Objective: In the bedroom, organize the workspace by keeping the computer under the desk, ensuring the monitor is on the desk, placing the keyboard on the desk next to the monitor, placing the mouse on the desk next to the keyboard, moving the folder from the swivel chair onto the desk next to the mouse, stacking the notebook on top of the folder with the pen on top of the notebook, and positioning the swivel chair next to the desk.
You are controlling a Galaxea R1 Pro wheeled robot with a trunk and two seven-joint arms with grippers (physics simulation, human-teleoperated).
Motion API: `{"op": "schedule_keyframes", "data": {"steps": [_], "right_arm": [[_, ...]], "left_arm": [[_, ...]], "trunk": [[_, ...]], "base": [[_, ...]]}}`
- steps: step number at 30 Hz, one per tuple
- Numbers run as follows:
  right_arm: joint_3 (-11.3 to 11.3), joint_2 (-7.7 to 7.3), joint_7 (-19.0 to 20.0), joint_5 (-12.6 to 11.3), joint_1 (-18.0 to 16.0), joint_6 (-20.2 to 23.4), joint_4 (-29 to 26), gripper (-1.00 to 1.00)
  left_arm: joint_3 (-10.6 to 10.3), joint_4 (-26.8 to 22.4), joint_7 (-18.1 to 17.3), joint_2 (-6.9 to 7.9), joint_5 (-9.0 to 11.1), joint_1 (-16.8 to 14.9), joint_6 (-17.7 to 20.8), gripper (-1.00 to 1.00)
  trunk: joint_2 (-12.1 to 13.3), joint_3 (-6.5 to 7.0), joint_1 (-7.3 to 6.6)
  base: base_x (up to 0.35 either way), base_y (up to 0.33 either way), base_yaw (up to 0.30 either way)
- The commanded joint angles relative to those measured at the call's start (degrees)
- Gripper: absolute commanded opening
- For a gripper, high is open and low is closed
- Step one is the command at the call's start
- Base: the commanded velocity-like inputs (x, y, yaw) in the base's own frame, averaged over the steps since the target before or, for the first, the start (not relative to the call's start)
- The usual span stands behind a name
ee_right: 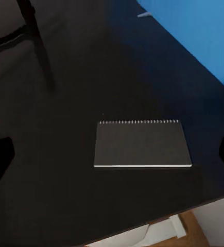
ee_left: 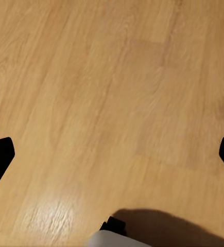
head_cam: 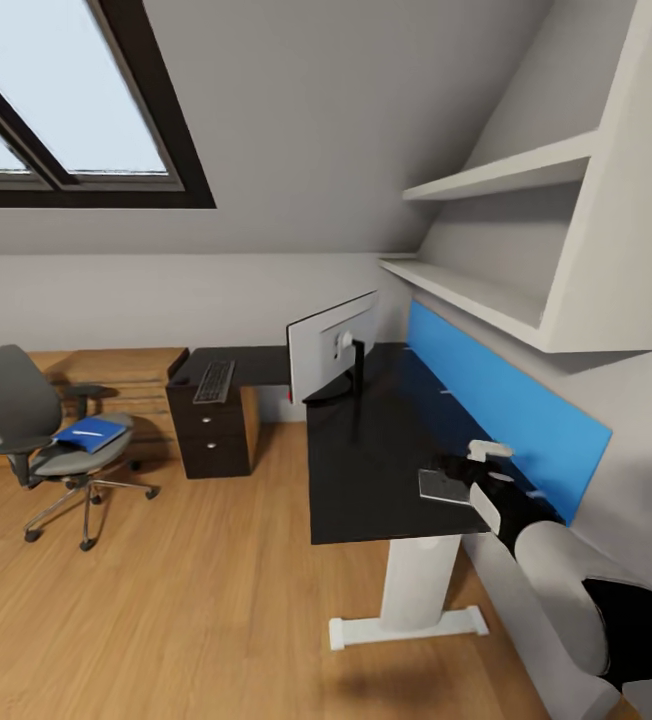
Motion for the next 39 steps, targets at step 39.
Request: {"op": "schedule_keyframes", "data": {"steps": [39], "right_arm": [[-1.12, -3.01, 10.42, 11.88, -0.02, 8.09, 4.53, 1.00]], "left_arm": [[0.49, -24.73, -0.38, 10.19, 9.01, -0.05, 5.97, 1.00]], "trunk": [[-0.11, -0.11, 0.06]], "base": [[0.299, -0.098, 0.000]]}}
